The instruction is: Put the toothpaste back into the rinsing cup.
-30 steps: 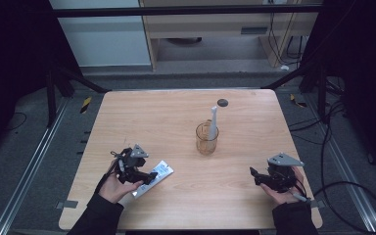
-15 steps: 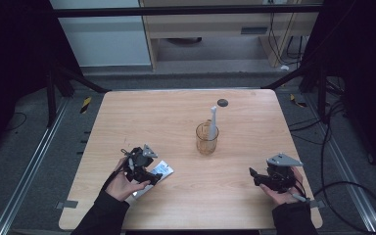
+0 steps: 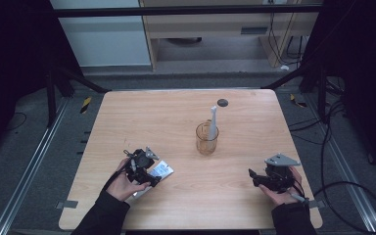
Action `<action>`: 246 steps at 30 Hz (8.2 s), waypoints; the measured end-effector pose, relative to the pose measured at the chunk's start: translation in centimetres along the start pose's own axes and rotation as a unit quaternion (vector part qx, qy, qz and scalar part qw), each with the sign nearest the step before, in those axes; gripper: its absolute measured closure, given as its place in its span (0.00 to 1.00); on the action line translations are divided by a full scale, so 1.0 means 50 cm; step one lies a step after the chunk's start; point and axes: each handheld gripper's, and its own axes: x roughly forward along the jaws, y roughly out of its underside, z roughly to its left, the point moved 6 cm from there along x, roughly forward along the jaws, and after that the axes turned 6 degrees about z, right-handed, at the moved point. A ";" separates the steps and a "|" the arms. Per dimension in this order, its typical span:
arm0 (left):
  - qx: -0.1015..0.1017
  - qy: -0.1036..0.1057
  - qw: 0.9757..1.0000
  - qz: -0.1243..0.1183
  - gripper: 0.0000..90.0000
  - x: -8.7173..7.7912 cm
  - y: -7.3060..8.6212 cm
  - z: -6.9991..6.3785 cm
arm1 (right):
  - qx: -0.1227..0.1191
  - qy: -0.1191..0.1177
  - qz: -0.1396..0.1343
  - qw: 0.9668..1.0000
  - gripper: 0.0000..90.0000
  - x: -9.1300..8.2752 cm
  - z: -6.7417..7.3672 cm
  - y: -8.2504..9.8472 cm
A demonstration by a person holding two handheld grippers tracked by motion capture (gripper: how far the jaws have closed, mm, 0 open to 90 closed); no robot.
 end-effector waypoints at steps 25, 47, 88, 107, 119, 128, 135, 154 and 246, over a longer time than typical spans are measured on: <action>0.004 0.020 0.999 0.047 0.42 0.036 -0.002 0.001 | -0.001 -0.010 0.009 1.000 0.30 0.010 0.004 0.003; -0.022 0.035 0.998 0.048 0.67 0.021 -0.003 0.006 | 0.000 -0.006 0.013 1.000 0.31 0.011 0.003 0.004; -0.113 -0.041 0.964 -0.235 0.77 -0.159 -0.113 0.076 | 0.004 0.009 0.004 1.000 0.27 0.012 -0.003 0.005; -0.129 -0.046 0.931 -0.337 0.76 -0.164 -0.256 0.062 | 0.007 0.007 0.003 1.000 0.26 0.020 -0.001 0.007; -0.135 -0.035 0.914 -0.380 0.76 -0.148 -0.309 0.039 | 0.007 0.010 0.004 1.000 0.26 0.022 -0.003 0.008; -0.140 -0.031 0.906 -0.399 0.77 -0.137 -0.341 0.032 | 0.008 0.008 0.005 1.000 0.26 0.024 -0.003 0.009; -0.137 -0.028 0.900 -0.412 0.77 -0.137 -0.368 0.022 | 0.012 0.008 0.005 1.000 0.26 0.023 -0.005 0.010; -0.132 -0.013 0.892 -0.433 0.77 -0.114 -0.426 -0.002 | 0.013 0.005 0.004 1.000 0.25 0.024 -0.007 0.011; -0.051 -0.024 0.950 -0.306 0.66 0.026 -0.333 -0.055 | 0.013 0.005 0.017 1.000 0.24 0.032 -0.003 0.020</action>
